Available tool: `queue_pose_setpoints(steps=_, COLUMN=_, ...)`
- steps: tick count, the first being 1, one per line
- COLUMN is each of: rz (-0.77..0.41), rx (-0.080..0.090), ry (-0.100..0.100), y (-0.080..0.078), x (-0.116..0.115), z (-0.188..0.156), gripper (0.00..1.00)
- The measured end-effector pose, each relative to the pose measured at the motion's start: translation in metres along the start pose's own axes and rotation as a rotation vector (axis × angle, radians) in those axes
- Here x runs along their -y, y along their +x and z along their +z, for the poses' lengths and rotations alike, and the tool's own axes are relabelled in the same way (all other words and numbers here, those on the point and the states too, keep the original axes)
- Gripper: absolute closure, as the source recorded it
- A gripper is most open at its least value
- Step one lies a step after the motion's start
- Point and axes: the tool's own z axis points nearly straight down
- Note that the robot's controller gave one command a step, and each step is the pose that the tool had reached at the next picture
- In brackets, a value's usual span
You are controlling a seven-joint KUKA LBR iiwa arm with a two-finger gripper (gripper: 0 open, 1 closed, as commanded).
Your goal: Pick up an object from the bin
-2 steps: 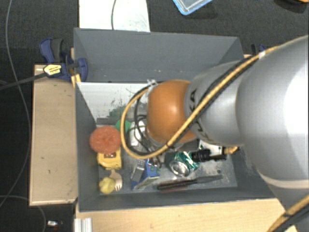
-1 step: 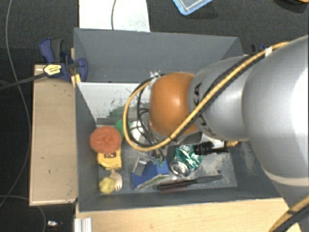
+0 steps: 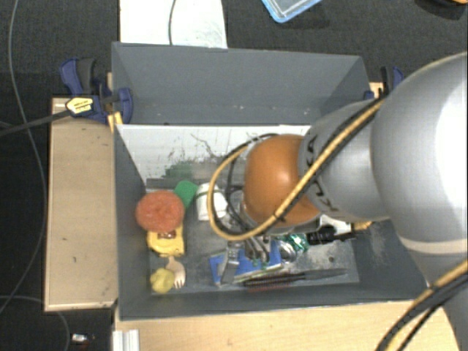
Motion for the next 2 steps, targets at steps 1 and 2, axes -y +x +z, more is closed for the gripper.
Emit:
queue_pose_setpoints(steps=1, rz=-0.198, rx=0.003, ry=-0.003, y=-0.006, x=0.049, z=-0.016, gripper=0.00)
queue_pose_setpoints(steps=2, rz=-0.254, rx=0.009, ry=-0.003, y=-0.027, x=0.061, z=-0.014, gripper=0.00)
